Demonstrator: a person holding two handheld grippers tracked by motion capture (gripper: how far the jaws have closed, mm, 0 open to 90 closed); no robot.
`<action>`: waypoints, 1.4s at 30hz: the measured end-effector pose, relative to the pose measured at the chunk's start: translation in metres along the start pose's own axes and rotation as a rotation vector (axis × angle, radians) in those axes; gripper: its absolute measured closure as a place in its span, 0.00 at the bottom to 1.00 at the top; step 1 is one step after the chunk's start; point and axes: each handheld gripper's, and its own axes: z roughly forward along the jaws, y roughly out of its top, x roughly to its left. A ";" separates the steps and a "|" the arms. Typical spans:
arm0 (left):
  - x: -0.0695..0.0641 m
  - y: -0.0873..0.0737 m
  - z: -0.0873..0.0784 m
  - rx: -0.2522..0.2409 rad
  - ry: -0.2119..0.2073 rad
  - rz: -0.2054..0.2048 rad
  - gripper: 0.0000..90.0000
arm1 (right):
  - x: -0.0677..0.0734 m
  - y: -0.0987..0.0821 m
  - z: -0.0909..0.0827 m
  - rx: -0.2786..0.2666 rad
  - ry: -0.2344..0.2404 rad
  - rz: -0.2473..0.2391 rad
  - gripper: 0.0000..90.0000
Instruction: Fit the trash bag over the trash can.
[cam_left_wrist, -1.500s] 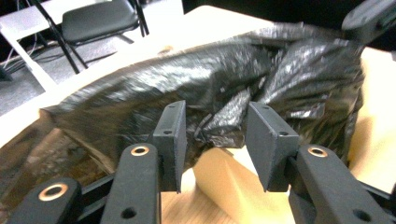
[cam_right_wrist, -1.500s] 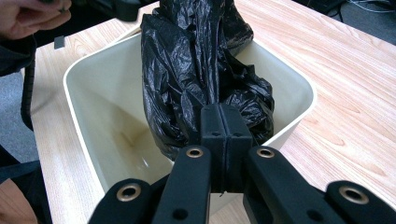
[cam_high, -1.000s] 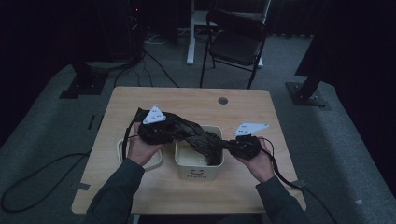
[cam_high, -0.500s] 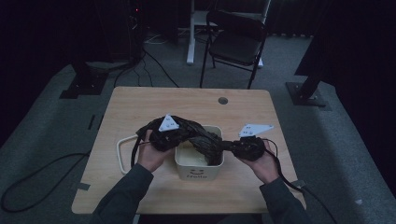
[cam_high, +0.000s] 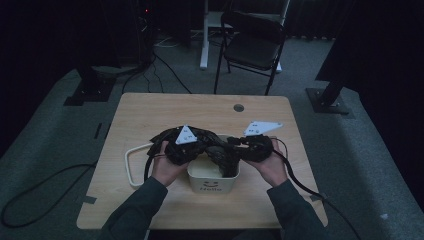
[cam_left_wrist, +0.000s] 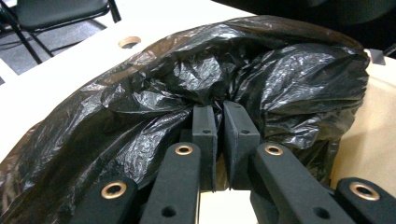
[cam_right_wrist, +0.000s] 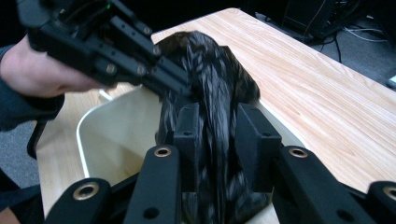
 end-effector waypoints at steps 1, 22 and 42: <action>-0.001 0.000 0.000 -0.005 -0.003 0.001 0.94 | 0.000 0.003 0.004 0.001 0.001 0.001 0.77; -0.007 -0.012 -0.011 -0.032 -0.066 -0.024 0.82 | 0.003 -0.002 0.018 0.070 0.019 -0.004 1.00; 0.012 -0.008 -0.063 -0.152 0.037 -0.045 0.72 | 0.001 -0.027 0.002 0.085 0.006 0.011 1.00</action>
